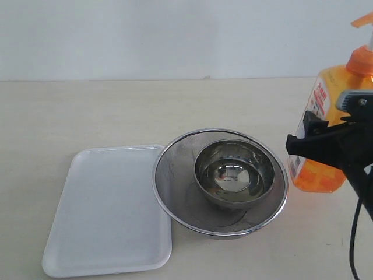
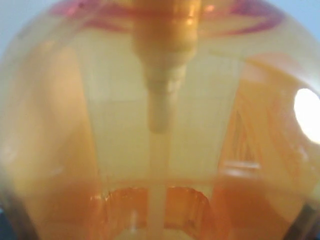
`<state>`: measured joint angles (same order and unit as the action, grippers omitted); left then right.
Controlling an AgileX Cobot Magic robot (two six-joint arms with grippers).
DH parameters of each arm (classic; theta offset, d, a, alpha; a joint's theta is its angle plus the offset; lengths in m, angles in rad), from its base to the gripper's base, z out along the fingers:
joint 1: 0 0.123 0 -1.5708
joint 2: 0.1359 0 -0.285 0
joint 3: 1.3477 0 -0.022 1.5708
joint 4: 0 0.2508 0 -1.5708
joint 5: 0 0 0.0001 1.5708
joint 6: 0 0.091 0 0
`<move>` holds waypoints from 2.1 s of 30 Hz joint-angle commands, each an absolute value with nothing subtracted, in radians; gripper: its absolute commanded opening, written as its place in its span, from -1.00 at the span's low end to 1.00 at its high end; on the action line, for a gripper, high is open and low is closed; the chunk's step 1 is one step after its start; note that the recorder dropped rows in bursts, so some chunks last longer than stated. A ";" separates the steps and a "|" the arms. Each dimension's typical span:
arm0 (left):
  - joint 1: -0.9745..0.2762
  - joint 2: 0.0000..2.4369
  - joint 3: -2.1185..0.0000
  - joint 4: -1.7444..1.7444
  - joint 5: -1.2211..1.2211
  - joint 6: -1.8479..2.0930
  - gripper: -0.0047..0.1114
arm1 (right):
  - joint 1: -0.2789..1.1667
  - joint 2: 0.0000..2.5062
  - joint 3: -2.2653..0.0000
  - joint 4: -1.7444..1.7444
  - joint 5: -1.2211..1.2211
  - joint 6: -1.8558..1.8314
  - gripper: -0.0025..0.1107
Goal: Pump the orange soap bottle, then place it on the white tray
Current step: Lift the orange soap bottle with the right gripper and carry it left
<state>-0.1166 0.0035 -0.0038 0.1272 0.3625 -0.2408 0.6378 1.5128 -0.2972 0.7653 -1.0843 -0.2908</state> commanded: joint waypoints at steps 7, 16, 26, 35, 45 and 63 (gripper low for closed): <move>-0.115 0.000 0.000 0.117 0.367 -0.239 -0.84 | 0.638 1.244 -0.313 0.736 -1.078 -0.469 -0.92; -0.115 0.000 0.000 0.117 0.367 -0.239 -0.84 | 0.638 1.103 -0.460 0.685 -0.830 -0.551 -0.92; -0.115 0.000 0.000 0.117 0.365 -0.239 -0.84 | 0.640 1.094 -0.640 0.542 -0.610 -0.437 -0.92; -0.115 0.000 0.000 0.117 0.365 -0.239 -0.84 | 0.663 1.105 -0.720 0.387 -0.568 -0.263 -0.92; -0.115 0.000 0.000 0.117 0.365 -0.239 -0.84 | 0.835 1.251 -0.824 0.390 -0.623 -0.297 -0.92; -0.115 0.000 0.000 0.117 0.365 -0.239 -0.84 | 0.989 1.658 -1.041 0.408 -0.683 -0.311 -0.96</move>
